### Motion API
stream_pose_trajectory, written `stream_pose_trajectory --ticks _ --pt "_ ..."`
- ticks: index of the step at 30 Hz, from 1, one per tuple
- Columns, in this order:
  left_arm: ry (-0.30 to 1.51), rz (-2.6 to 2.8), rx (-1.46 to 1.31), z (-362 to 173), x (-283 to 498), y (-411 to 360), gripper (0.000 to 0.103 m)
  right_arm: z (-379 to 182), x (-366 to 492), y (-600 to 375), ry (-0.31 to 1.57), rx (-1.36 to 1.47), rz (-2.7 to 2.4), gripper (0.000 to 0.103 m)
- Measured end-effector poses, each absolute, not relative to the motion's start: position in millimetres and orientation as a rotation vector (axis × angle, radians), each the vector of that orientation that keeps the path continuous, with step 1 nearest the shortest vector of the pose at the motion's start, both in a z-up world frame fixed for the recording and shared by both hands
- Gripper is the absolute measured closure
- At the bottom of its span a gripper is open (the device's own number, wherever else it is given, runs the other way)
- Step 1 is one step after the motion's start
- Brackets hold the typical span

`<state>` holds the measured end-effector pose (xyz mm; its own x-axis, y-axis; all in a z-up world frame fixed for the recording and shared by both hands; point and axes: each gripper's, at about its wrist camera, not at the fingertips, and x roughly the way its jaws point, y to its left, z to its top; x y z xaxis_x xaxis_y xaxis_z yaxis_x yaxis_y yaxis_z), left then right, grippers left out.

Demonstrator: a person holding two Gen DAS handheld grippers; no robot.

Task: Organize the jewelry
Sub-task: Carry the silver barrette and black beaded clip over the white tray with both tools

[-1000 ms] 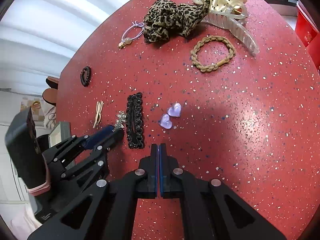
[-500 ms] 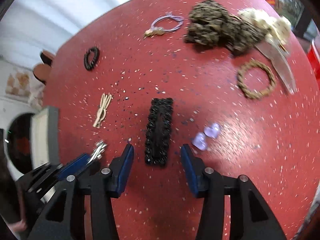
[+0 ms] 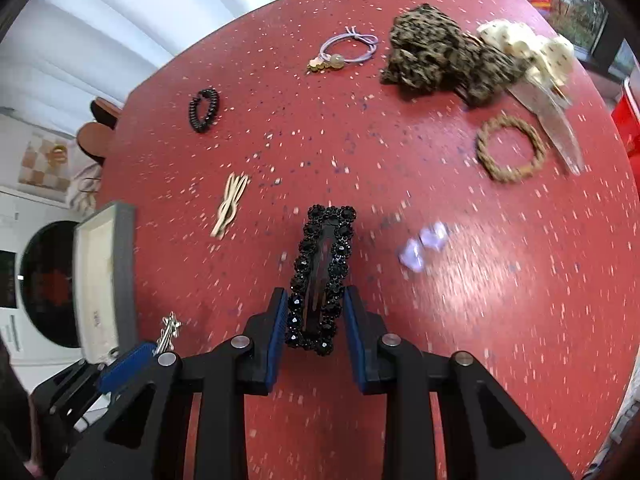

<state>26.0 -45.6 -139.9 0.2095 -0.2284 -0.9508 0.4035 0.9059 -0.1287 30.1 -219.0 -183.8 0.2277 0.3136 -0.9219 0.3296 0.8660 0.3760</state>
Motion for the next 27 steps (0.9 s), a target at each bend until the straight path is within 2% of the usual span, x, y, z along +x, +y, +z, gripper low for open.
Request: stream_pose_trajectory --ticks 12,27 --pt "1.3 -0.381 0.138 -107.6 -3.9 -10.3 0.085 -150.9 -31.0 -210.1 1.41 0.612 -0.012 0.073" --pt "1.31 -0.346 0.114 -94.8 -25.8 24.2 0.085 -128.9 -42.5 -181.3 1.425 0.585 0.018 0.073"
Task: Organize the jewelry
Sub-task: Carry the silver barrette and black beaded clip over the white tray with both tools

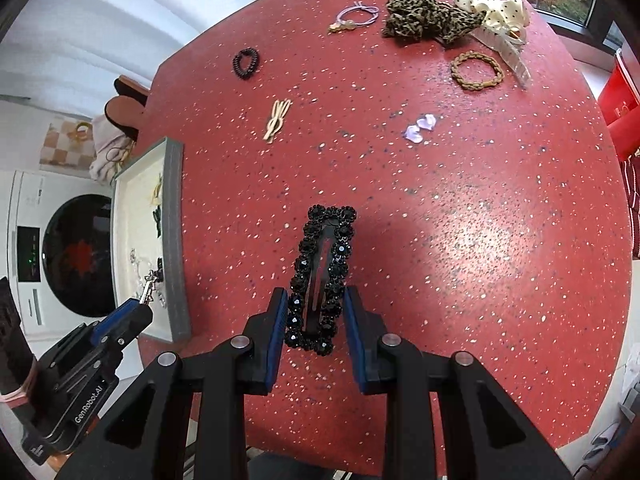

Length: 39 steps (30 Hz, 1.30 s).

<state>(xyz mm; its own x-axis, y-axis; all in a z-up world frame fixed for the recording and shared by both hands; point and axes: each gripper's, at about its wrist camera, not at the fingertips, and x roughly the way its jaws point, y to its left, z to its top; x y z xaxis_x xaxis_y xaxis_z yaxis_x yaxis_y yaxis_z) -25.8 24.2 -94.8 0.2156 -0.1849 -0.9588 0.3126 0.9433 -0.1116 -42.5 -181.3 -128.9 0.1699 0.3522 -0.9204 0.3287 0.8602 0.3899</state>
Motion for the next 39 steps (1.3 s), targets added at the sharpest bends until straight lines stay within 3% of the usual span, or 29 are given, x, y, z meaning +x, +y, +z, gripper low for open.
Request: stream_pose_trajectory --ticks 22,39 --pt "1.288 -0.159 -0.039 -98.6 -22.7 121.1 0.085 -107.6 -1.1 -93.8 1.429 0.449 0.17 0.073" --pt "1.221 0.027 -0.156 -134.2 61.3 203.5 0.085 -118.1 107.4 42.5 1.382 0.283 0.411 0.073"
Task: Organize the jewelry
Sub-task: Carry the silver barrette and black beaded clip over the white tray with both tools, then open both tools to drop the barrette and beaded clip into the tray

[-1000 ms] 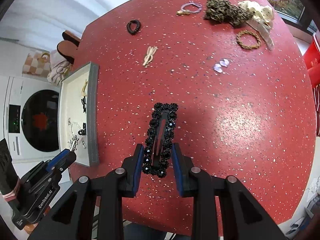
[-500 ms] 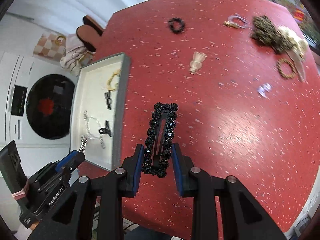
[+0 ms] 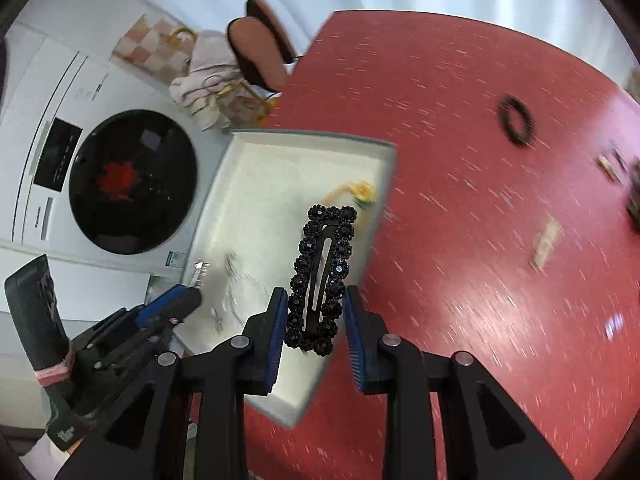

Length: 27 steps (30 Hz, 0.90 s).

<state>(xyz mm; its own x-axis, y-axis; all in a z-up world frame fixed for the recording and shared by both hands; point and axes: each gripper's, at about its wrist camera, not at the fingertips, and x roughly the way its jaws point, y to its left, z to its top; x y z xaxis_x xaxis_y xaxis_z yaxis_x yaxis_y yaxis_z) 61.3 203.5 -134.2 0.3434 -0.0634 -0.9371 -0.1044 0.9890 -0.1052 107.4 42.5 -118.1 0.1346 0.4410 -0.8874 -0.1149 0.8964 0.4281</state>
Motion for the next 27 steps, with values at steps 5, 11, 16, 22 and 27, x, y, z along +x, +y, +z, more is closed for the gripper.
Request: stream_pose_trajectory --ticks 5,11,16,22,27 --pt "1.224 0.049 -0.151 -157.9 89.0 205.0 0.085 -140.2 140.2 73.4 1.383 0.264 0.434 0.073" --pt "1.247 0.072 -0.125 -187.4 105.6 203.6 0.085 -169.6 168.5 83.8 1.396 0.255 0.4 0.073" --pt "1.261 0.081 -0.094 -200.3 108.1 199.6 0.085 -194.1 178.1 84.6 1.432 0.252 0.366 0.072" --pt "1.264 0.083 -0.044 -200.6 109.3 192.4 0.085 -204.5 182.4 84.7 1.449 0.259 0.358 0.069" --pt "1.28 0.088 -0.018 -199.2 109.7 188.5 0.085 -199.6 181.2 77.9 1.451 0.3 0.37 0.058"
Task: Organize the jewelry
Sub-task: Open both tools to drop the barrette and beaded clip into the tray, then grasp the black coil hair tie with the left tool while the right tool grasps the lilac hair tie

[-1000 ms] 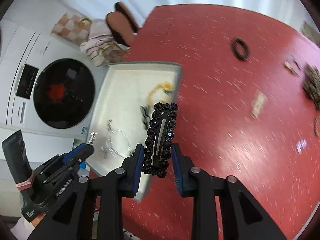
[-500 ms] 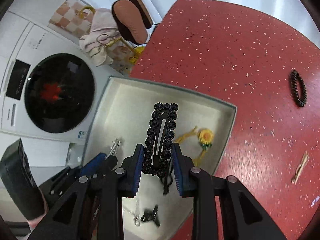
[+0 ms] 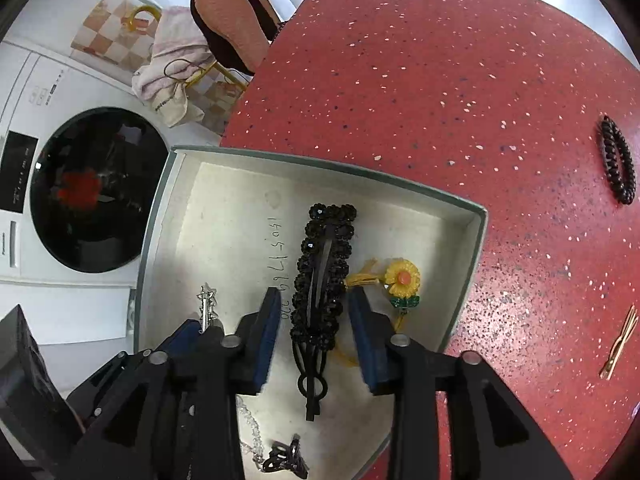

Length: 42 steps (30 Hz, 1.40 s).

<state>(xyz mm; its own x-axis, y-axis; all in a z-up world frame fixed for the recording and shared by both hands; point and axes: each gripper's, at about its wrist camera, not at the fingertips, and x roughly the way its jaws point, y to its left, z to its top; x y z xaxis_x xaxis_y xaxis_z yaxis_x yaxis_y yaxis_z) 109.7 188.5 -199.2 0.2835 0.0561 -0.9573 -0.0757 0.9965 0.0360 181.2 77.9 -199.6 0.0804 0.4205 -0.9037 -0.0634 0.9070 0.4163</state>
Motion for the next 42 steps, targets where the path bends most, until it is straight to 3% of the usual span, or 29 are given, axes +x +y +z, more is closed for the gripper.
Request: stream_pose_trajectory --ticks 4,5,6,7,15,17,28,42 --pt "1.284 0.084 -0.004 -196.5 109.1 184.0 0.083 -185.0 178.4 71.3 1.421 0.329 0.395 0.051" --pt "1.277 0.089 0.0 -193.6 108.0 183.3 0.054 -180.6 177.0 68.4 1.412 0.337 0.397 0.05" --pt "1.266 0.099 -0.002 -190.5 107.2 183.5 0.009 -176.1 175.0 64.2 1.403 0.346 0.397 0.05" --pt "1.229 0.123 -0.002 -183.8 104.9 184.0 0.0 -171.0 172.0 57.8 1.392 0.359 0.396 0.048" --pt "1.187 0.099 0.06 -156.6 99.9 165.7 0.0 -152.9 142.0 -10.0 1.353 0.428 0.292 0.046" --pt "1.173 0.078 0.071 -146.8 99.0 154.5 0.0 -151.7 130.6 -33.6 1.342 0.449 0.246 0.037" --pt "1.155 -0.129 0.01 -108.2 119.4 43.7 0.0 -160.3 105.4 -157.9 1.314 0.453 -0.012 0.036" --pt "1.166 -0.144 -0.002 -156.8 204.8 -61.7 0.0 -176.4 180.2 -228.9 1.25 0.328 -0.083 0.036"
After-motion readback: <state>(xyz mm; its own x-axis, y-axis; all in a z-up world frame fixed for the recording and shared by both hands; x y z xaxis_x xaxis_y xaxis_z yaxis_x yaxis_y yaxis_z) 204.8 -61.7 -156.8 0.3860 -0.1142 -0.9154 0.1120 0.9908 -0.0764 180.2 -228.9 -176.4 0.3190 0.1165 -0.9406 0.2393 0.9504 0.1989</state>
